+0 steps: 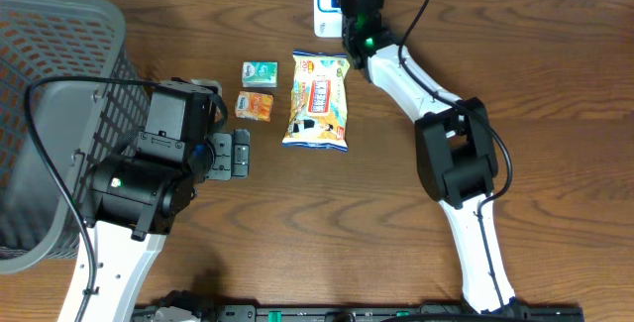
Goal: Scan the item barcode
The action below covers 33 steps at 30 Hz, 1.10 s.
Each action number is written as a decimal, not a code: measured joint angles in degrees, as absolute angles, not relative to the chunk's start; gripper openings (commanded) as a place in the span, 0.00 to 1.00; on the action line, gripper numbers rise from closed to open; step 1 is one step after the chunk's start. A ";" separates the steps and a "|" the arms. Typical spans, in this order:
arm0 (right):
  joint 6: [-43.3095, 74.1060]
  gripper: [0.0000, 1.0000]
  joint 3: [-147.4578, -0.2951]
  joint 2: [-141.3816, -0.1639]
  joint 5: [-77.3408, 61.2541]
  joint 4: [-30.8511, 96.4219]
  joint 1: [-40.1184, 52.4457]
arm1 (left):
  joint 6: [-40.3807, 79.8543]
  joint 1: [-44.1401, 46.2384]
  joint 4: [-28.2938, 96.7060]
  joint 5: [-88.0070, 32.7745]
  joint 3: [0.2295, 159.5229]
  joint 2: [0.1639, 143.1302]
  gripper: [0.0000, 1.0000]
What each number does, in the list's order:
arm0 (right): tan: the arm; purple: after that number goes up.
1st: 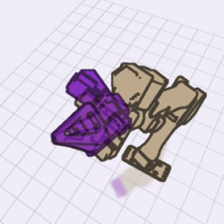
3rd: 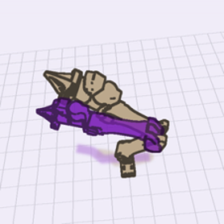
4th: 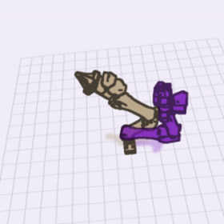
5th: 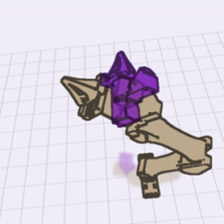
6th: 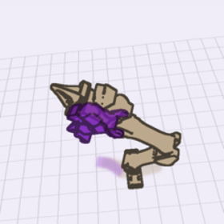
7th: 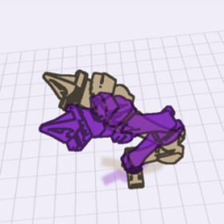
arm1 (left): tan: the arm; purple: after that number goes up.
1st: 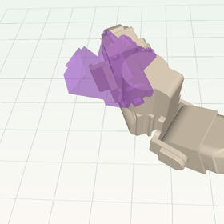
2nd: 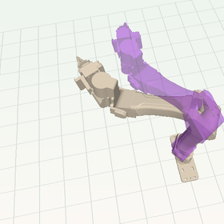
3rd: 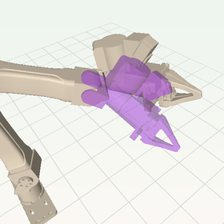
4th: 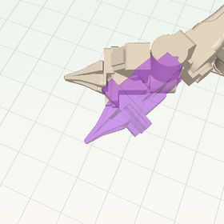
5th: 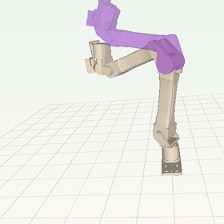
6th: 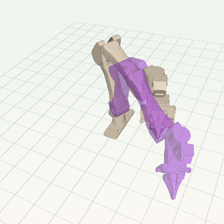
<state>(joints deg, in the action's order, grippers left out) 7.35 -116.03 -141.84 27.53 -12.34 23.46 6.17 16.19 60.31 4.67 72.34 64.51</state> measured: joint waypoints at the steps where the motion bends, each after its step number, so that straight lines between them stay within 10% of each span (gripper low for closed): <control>1: 7.81 0.63 -116.16 -141.80 28.67 -10.76 23.07 | 6.17 16.19 60.31 4.67 72.34 64.51 0.98; 19: 18.17 0.84 -117.12 -129.25 15.03 31.48 9.54 | 6.17 16.19 60.34 4.67 72.34 64.51 0.98; 33: 14.63 0.99 -117.12 -138.19 3.27 26.89 12.45 | 6.17 16.19 60.34 4.67 72.34 64.51 0.98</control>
